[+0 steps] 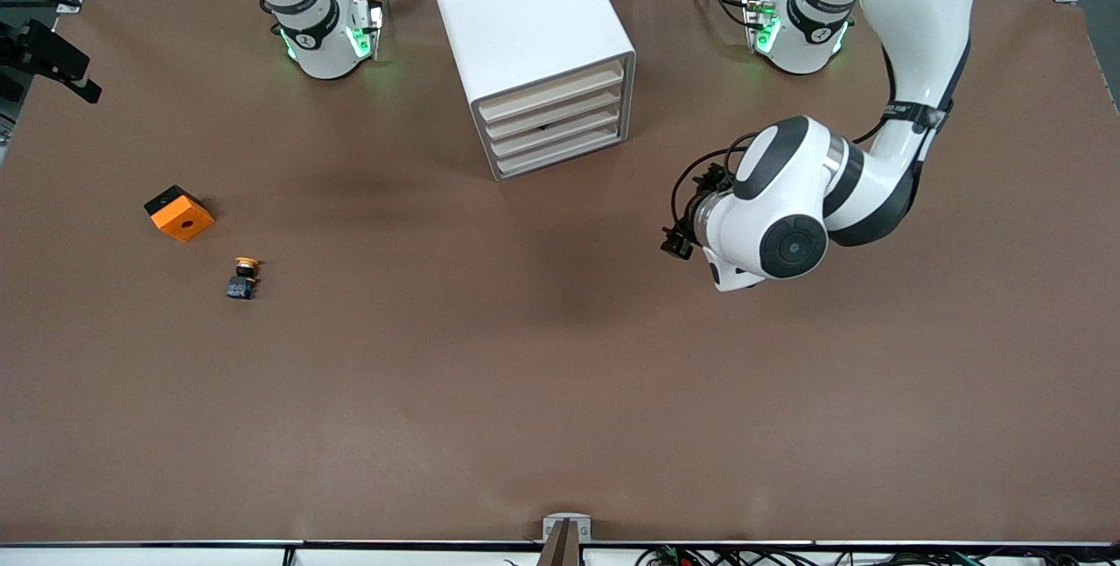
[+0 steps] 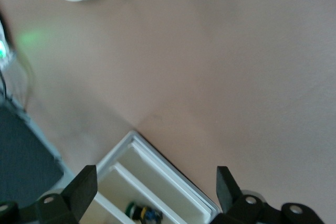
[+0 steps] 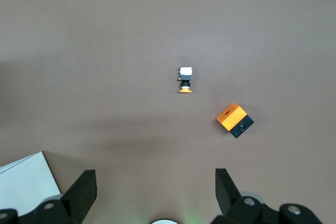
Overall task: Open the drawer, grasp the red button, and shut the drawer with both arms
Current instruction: 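Grasp the drawer front of the white cabinet with the left gripper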
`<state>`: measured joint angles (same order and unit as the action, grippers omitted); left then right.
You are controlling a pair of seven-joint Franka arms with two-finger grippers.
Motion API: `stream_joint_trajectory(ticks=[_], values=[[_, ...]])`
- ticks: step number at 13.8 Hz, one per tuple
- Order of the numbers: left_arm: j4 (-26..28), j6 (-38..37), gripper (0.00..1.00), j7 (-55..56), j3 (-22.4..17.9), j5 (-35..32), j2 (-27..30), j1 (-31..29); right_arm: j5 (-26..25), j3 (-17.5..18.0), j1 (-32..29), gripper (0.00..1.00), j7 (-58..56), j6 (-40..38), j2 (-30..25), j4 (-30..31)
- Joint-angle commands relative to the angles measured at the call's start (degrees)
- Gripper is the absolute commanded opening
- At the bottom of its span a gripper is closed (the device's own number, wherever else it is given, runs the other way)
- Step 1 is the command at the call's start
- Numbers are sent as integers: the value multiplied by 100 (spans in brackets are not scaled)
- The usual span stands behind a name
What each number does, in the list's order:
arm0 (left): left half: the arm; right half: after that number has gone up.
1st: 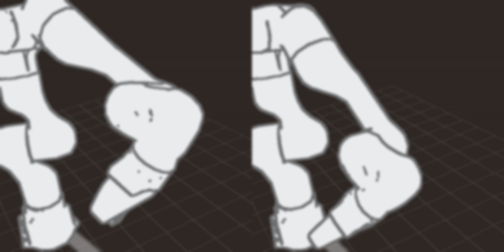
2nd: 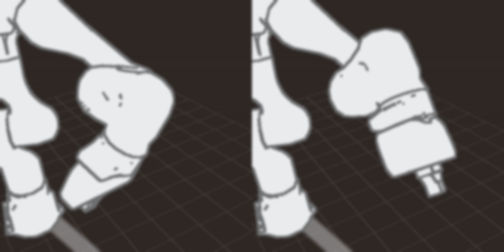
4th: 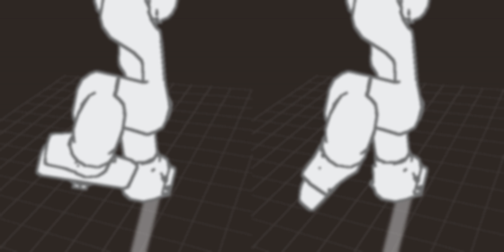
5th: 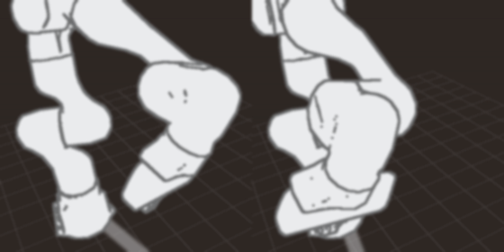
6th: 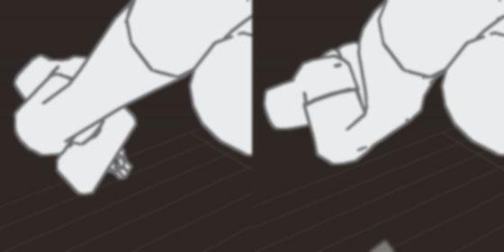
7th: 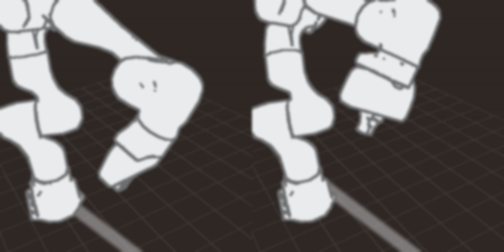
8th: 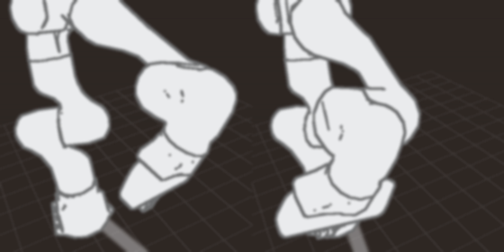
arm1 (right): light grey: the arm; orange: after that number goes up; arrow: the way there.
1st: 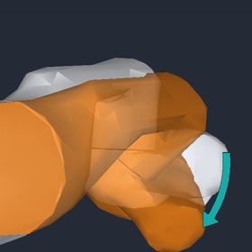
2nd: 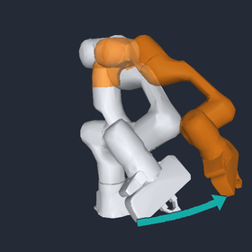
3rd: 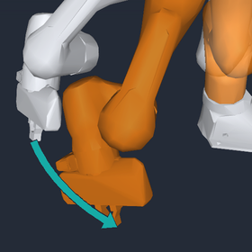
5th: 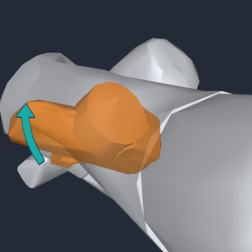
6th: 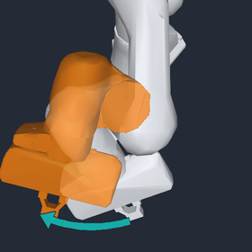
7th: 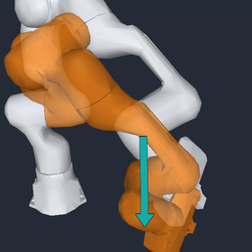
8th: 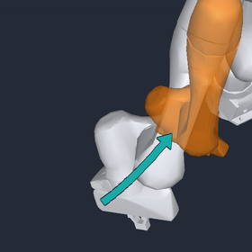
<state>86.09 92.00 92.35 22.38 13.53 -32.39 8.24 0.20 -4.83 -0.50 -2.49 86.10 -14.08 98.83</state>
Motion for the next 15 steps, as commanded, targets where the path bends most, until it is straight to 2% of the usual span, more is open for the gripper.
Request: stream_joint_trajectory(ticks=[1, 3, 8, 12, 15], values=[[-233, -191, 100, 764, 29, 377, -503, 11, 42, -9, -20, 100, 91, -31, -139, 119], [-233, -506, 100, 1310, 29, 413, -776, 99, 7, -18, -38, 100, 100, -84, -148, 119], [-233, -1333, 100, 2109, 21, 1097, -1242, 292, -2, -18, -47, 100, 170, -49, -148, 119], [-225, -1431, 100, 3077, 12, 1467, -1611, 591, -11, 0, -29, 100, 258, -49, -148, 93], [-225, -1439, 100, 3395, 12, 1643, -1744, 740, -37, 9, -3, 100, 258, -58, -139, 40]])
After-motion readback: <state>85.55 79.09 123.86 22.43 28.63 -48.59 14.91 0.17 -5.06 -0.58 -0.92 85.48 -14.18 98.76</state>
